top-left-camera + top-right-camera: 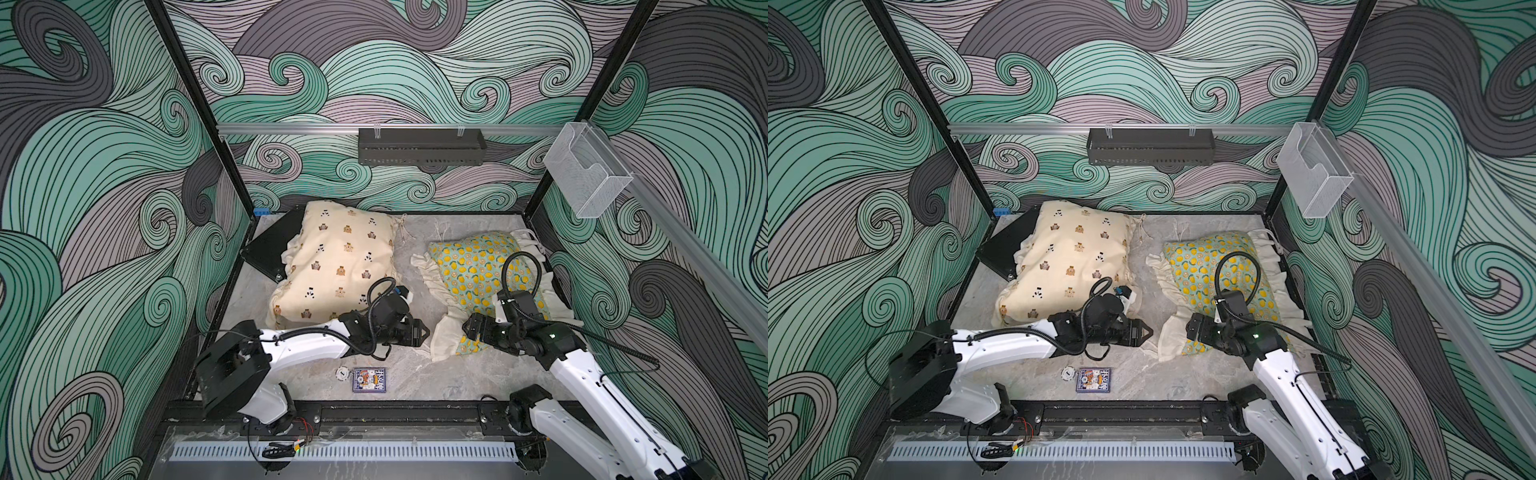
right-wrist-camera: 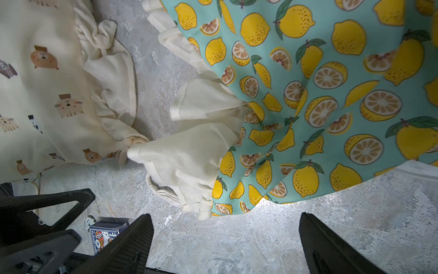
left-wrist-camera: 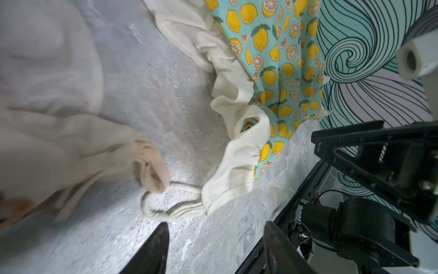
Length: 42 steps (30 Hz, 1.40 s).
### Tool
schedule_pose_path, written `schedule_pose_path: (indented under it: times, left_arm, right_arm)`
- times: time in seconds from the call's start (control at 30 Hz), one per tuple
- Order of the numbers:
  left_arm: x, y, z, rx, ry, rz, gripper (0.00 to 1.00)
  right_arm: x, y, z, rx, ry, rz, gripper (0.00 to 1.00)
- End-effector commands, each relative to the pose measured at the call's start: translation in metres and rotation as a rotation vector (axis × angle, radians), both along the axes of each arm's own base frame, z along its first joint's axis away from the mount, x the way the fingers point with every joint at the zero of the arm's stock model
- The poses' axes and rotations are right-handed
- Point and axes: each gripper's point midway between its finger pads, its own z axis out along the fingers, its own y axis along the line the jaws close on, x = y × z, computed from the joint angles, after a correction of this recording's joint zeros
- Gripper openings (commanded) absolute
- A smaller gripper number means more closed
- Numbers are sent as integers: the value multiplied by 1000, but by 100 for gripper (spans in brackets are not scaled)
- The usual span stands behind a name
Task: Zip up pillowcases
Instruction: Pick up the pillowcase from the center of the board.
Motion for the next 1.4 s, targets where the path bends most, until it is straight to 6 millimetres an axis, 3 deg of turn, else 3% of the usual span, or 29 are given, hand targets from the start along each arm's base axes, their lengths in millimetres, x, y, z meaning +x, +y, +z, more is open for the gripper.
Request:
schedule_pose_path:
  times: [0.0,0.27,0.73,0.9,1.03,1.27,1.37]
  left_arm:
    - [2,-38,18,-72,-66,-115,62]
    - [3,-76,-21,0,-43,-212,65]
    - [-5,-126,-54,13,-6,-242,65]
    - [-3,-138,-63,8,20,-221,51]
    - [5,-136,-67,27,18,-179,37]
    - [10,-134,-53,15,4,-146,6]
    - [13,-128,-49,20,-1,-117,0]
  right_arm:
    - [-2,-13,-4,-21,2,-65,100]
    - [4,-26,4,28,-60,-148,100]
    - [22,-33,7,97,-96,-198,100]
    - [24,-36,7,84,-97,-201,100]
    - [25,-40,9,59,-111,-195,100]
    - [27,-42,1,59,-69,-211,100]
    - [29,-43,2,53,-67,-216,100]
